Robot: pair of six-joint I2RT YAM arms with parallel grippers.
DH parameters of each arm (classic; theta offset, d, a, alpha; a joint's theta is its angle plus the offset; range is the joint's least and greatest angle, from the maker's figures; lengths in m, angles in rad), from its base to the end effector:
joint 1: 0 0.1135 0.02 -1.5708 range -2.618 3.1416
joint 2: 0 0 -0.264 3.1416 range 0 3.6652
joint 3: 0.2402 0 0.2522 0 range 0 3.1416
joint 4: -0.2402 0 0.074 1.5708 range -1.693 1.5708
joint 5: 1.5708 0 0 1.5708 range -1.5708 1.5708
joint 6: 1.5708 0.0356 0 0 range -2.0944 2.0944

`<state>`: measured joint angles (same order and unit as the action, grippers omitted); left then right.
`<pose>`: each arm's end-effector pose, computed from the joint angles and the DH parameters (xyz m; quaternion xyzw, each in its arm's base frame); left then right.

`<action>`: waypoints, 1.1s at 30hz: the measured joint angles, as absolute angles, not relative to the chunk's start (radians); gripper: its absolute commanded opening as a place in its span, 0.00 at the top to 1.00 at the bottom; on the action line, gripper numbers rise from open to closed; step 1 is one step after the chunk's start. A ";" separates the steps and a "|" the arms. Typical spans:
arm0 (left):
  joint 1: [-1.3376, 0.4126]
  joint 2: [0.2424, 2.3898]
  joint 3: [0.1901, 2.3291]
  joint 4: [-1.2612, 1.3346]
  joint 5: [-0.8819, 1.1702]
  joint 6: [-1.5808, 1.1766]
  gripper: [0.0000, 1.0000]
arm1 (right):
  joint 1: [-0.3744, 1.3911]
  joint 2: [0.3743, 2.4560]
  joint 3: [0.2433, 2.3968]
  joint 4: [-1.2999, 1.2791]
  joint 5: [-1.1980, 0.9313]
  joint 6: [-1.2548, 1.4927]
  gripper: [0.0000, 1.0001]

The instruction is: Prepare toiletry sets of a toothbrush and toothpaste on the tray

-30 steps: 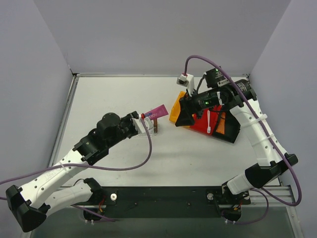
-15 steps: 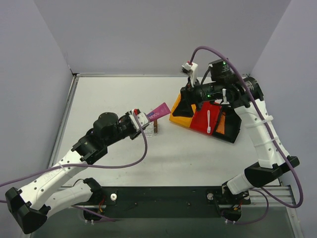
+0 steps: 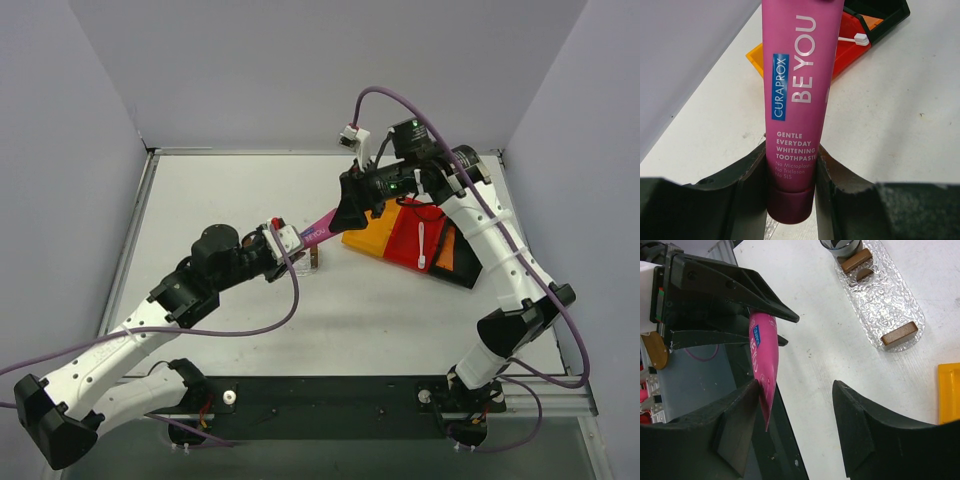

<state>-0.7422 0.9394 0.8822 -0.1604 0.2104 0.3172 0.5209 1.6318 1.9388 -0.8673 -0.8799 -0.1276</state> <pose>0.1559 -0.1531 0.3490 0.4485 0.6359 -0.2114 0.5914 0.2755 0.1897 0.4568 -0.4476 0.6848 0.4511 0.3567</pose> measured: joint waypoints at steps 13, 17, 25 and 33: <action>-0.736 0.944 0.875 -0.152 0.213 0.317 1.00 | 0.552 1.637 1.939 -0.855 -0.918 -0.107 1.00; -0.736 0.944 0.865 -0.152 0.214 0.321 1.00 | 0.564 1.637 1.939 -0.854 -0.925 -0.101 1.00; -0.729 0.944 0.862 -0.155 0.245 0.322 0.74 | 0.582 1.617 1.928 -0.853 -0.876 -0.107 1.00; -0.722 0.943 0.863 -0.160 0.305 0.323 0.31 | 0.590 1.592 1.917 -0.857 -0.815 -0.127 1.00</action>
<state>-0.7223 0.9428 0.8627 -0.1596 0.3046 0.3225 0.5896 1.5921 1.9167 -0.8570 -0.8150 -0.1272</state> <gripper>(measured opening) 0.564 0.027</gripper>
